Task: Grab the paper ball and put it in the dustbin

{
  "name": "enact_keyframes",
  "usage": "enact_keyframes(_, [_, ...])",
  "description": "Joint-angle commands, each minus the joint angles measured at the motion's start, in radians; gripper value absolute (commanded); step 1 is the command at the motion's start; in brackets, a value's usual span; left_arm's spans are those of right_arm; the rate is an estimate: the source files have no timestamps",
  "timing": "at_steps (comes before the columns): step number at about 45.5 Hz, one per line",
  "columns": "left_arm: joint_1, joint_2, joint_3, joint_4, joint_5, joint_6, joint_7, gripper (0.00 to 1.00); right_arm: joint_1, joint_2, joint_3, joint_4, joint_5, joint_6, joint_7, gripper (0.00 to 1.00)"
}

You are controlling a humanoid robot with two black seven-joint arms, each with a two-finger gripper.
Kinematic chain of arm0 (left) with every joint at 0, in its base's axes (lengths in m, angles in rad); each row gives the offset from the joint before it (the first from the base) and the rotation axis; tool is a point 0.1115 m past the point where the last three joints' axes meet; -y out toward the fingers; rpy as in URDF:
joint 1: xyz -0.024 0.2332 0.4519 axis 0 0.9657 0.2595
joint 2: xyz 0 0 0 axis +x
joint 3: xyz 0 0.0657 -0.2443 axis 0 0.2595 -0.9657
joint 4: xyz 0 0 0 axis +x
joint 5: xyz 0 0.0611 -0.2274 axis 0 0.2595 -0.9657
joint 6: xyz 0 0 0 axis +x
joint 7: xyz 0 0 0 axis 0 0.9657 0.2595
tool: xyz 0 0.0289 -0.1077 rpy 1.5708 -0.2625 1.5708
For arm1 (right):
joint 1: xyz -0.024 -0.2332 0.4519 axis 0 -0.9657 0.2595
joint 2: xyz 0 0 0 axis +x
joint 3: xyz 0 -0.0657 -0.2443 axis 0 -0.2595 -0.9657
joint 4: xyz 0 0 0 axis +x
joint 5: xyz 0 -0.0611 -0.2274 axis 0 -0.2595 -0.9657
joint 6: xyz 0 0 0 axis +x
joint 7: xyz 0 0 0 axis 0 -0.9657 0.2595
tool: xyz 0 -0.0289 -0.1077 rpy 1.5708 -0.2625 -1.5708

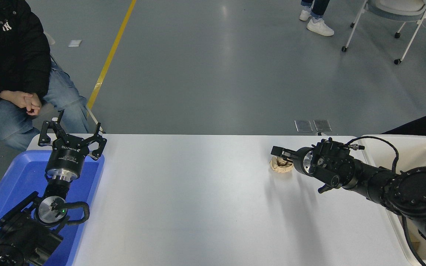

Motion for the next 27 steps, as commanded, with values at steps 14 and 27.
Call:
enact_keyframes(14, [0.0, 0.0, 0.0, 0.0, 0.0, 0.0, -0.001, 1.0, -0.068, 0.036, 0.095, -0.039, -0.007, -0.081, -0.027, 0.87])
enact_keyframes(27, [0.0, 0.0, 0.0, 0.0, 0.0, 0.002, -0.001, 1.0, -0.079, 0.036, 0.107, -0.039, -0.007, -0.081, -0.05, 0.33])
